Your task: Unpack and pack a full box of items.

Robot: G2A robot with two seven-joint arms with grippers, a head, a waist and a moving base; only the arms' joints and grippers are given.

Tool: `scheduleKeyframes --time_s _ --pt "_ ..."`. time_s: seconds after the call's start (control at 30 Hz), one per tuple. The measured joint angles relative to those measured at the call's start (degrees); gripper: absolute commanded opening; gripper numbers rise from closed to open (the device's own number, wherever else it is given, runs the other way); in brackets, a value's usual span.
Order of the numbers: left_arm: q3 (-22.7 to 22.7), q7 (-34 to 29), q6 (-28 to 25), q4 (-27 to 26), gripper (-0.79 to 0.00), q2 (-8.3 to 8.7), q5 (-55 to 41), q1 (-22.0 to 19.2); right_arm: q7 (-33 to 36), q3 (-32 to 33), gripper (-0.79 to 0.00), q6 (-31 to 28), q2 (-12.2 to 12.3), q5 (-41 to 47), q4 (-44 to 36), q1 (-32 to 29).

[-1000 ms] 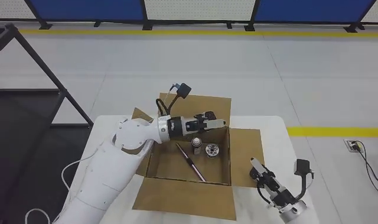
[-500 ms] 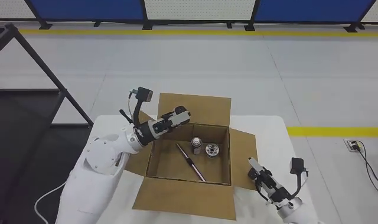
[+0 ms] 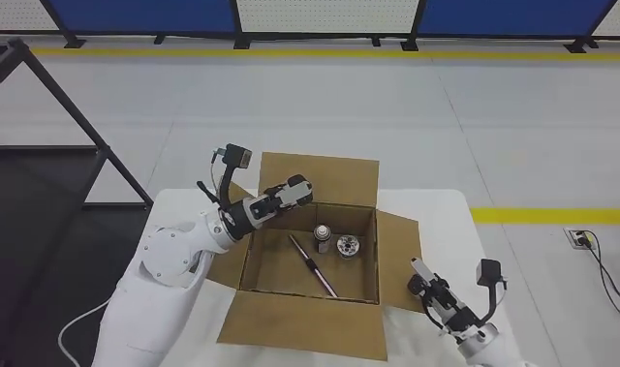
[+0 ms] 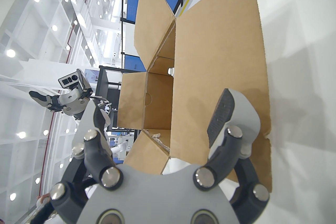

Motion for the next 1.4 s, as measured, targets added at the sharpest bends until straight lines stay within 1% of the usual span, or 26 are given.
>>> scheduleKeyframes --time_s 0.1,0.2,0.3,0.37,0.43,0.6,0.73,0.93,1.03,1.1,1.27,1.4 --pt "1.14 -0.72 -0.12 0.89 0.000 -0.26 -1.29 -1.13 -0.13 -0.12 0.000 -0.42 0.12 0.32 -0.23 -0.18" --pt "3.02 -1.99 0.53 3.30 0.000 -0.74 -4.34 -2.85 -0.12 -0.27 0.000 -1.13 0.21 1.37 0.11 0.05" --pt "5.82 -2.44 0.70 5.49 0.000 -1.43 -2.55 -5.15 -0.26 -0.51 0.000 -1.88 0.29 2.23 0.39 0.44" --pt "7.11 -2.98 0.67 6.33 0.000 -1.75 -3.50 -6.17 -0.47 -0.66 0.000 -2.46 0.35 2.56 0.25 0.42" --pt "7.16 -3.02 0.67 6.40 0.000 -1.75 -3.68 -6.20 -0.87 -0.83 0.000 -3.09 0.37 3.07 0.04 0.41" --pt "7.08 -2.98 0.67 6.34 0.000 -1.73 -3.62 -6.14 -1.59 -1.85 0.000 -6.80 0.34 5.93 -0.75 0.60" --pt "7.08 -2.98 0.67 6.34 0.000 -1.73 -3.62 -6.14 -2.24 -3.45 0.000 -9.91 0.30 6.37 -2.26 0.65" --pt "6.96 -2.79 0.71 6.20 0.000 -1.72 -3.65 -5.96 -1.46 -5.29 0.000 -8.75 0.37 3.96 -2.20 1.61" --pt "5.11 -0.41 0.75 4.29 0.000 -1.29 -3.05 -3.80 -1.49 -5.24 0.000 -8.80 0.37 4.04 -2.21 1.58" --pt "3.05 1.41 0.45 2.15 0.000 -0.83 -2.42 -1.87 -1.49 -5.24 0.000 -8.81 0.37 4.04 -2.21 1.58" --pt "-2.53 5.35 0.39 -5.20 0.000 0.36 -0.45 3.68 -1.49 -5.24 0.000 -8.81 0.37 4.04 -2.21 1.58" --pt "-7.10 8.26 2.05 -10.91 0.000 1.20 1.31 7.95 -1.49 -5.24 0.000 -8.81 0.37 4.04 -2.21 1.58"
